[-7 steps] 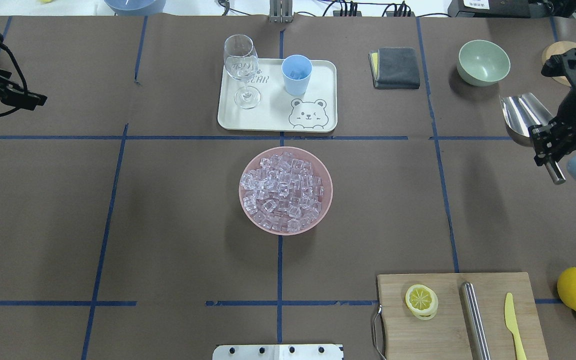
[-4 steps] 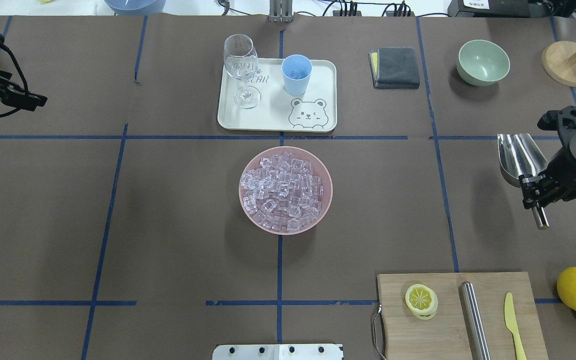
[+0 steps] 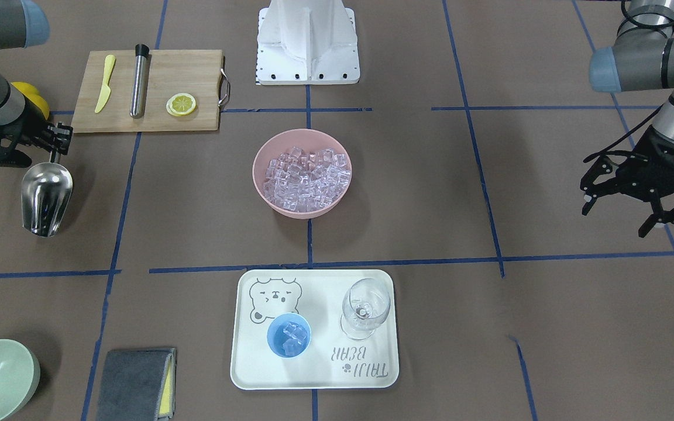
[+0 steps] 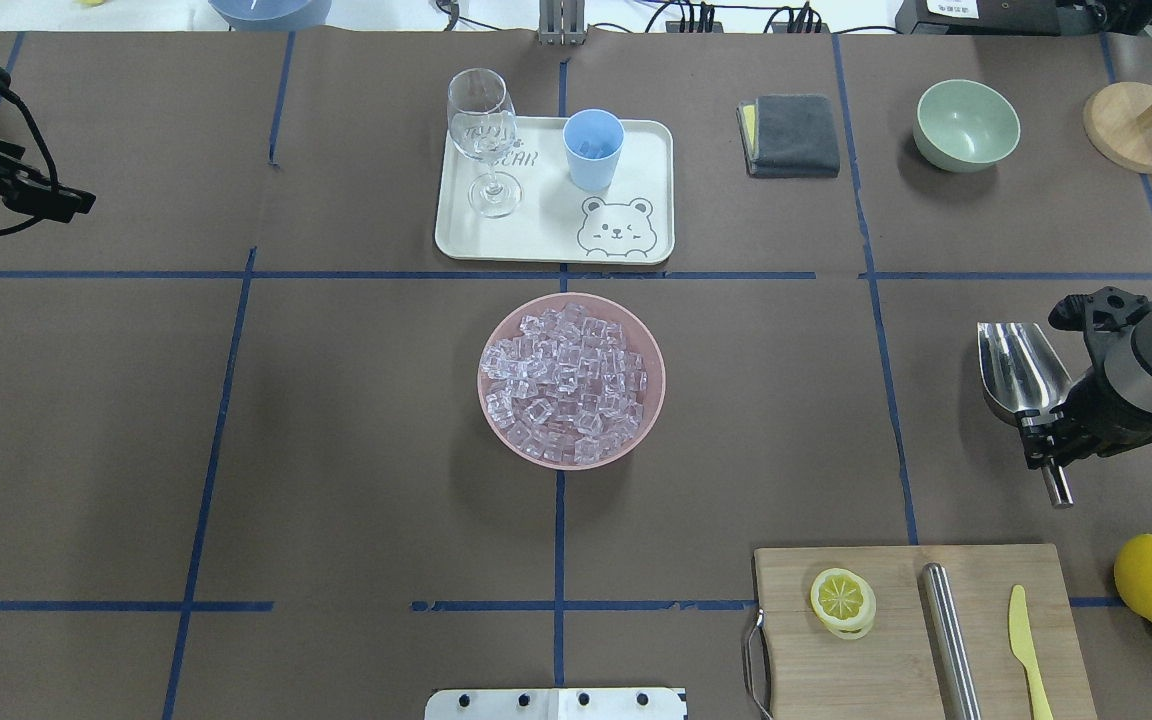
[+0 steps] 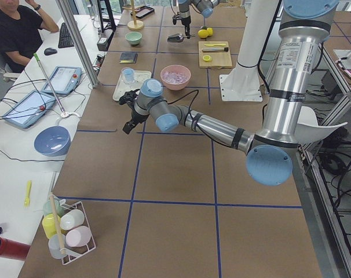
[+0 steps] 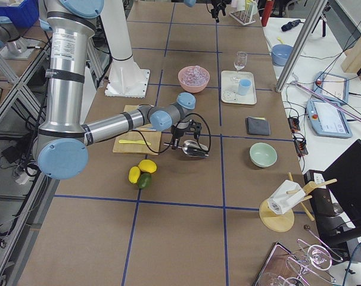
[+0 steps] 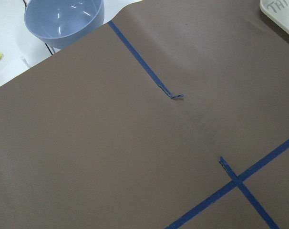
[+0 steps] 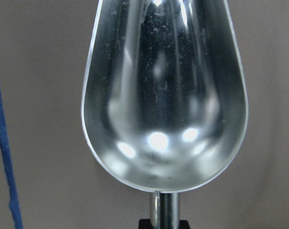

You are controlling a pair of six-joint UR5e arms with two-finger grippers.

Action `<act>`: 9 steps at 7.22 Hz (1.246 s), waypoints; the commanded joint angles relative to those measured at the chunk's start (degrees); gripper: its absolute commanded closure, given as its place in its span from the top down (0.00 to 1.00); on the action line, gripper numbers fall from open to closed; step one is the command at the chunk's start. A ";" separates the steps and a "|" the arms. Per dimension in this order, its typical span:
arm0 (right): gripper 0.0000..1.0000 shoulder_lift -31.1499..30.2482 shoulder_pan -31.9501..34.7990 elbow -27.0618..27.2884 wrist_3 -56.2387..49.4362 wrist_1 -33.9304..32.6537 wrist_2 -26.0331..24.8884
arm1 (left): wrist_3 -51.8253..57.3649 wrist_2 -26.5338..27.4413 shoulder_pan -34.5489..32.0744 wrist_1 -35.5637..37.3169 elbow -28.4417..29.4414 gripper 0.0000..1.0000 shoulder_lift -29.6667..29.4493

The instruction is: Put ice in cup with scoop

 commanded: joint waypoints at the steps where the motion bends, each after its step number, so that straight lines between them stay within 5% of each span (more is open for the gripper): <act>1: 0.14 1.43 -1.16 -1.54 -0.05 -0.04 0.55 | 0.00 0.00 0.00 0.00 0.08 1.00 -0.08; 2: 0.33 2.04 -1.60 -1.89 -0.05 -0.04 0.64 | 0.00 0.00 0.00 0.00 0.08 1.00 0.01; 3: 0.99 2.66 -1.52 -1.46 0.13 -0.04 0.73 | 0.09 -0.08 -0.08 0.00 0.17 1.00 0.10; 6: 1.00 2.40 -0.73 3.87 0.13 -0.04 0.73 | 0.00 -0.26 -0.17 0.52 -0.44 1.00 -0.07; 8: 1.00 2.22 10.62 6.89 -2.14 -0.83 1.16 | 0.18 -0.44 -0.26 8.58 -0.27 1.00 -1.04; 9: 1.00 2.14 15.66 5.94 -11.55 -1.09 1.52 | 0.18 -2.79 -2.70 11.74 -0.27 1.00 -0.61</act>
